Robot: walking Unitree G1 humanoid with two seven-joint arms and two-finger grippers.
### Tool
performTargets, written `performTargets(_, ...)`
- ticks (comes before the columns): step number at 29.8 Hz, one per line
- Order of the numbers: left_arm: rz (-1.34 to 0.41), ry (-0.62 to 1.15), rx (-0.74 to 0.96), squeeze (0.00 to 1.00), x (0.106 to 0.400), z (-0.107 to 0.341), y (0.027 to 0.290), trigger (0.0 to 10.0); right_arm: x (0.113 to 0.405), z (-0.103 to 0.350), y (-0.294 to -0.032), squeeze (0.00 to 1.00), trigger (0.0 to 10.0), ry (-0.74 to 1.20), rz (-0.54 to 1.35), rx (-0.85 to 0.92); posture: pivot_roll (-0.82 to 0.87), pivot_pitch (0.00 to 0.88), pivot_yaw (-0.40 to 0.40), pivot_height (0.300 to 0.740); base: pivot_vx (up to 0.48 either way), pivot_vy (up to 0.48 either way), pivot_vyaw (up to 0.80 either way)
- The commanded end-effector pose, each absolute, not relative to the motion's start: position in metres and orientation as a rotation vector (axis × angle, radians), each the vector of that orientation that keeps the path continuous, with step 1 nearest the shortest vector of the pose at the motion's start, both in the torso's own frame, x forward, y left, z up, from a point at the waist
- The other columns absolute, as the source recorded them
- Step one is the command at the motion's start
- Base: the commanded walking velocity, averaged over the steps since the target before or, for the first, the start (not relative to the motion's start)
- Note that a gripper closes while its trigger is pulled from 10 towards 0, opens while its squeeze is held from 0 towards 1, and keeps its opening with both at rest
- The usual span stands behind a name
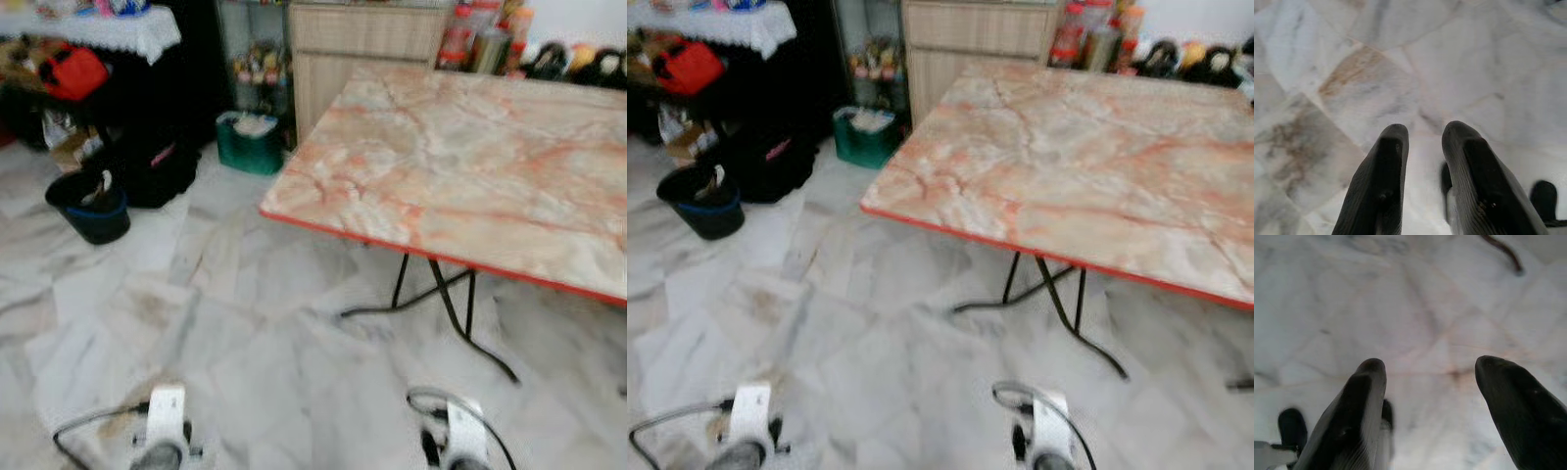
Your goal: Setting the table
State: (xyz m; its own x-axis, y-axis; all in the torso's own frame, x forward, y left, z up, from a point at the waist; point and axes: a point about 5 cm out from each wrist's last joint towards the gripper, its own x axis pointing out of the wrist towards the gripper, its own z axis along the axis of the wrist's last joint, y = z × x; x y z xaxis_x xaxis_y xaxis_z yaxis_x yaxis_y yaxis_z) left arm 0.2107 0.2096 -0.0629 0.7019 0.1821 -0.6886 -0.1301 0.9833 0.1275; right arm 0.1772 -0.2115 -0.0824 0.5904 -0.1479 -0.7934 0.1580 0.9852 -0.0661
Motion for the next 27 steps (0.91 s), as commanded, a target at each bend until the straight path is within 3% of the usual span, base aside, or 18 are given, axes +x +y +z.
performTargets(1, 0.186, 0.782, 0.088, 0.0, 0.2092, -0.0624, 0.218, 10.0, 0.1774, -0.0841, -0.203, 0.0, 10.0, 0.933, -0.162, 0.026, 0.0, 0.057, 0.004, 0.74, 0.0, -0.262, 0.0)
performTargets(7, 0.183, 0.776, 0.09, 0.0, 0.2118, -0.0607, 0.2186, 10.0, 0.1762, -0.0852, -0.2001, 0.0, 10.0, 0.941, -0.155, 0.04, -0.01, 0.069, 0.004, 0.74, 0.0, -0.256, 0.0)
performTargets(10, 0.184, 0.773, 0.089, 0.0, 0.2131, -0.06, 0.2187, 10.0, 0.1758, -0.0852, -0.2004, 0.0, 10.0, 0.938, -0.161, 0.048, -0.01, 0.08, 0.005, 0.74, 0.0, -0.251, -0.76)
performTargets(27, 0.184, 0.778, 0.081, 0.0, 0.2117, -0.0611, 0.2177, 10.0, 0.1797, -0.0829, -0.2052, 0.0, 10.0, 0.935, -0.169, 0.055, 0.0, 0.09, 0.001, 0.74, 0.0, 0.0, 0.0)
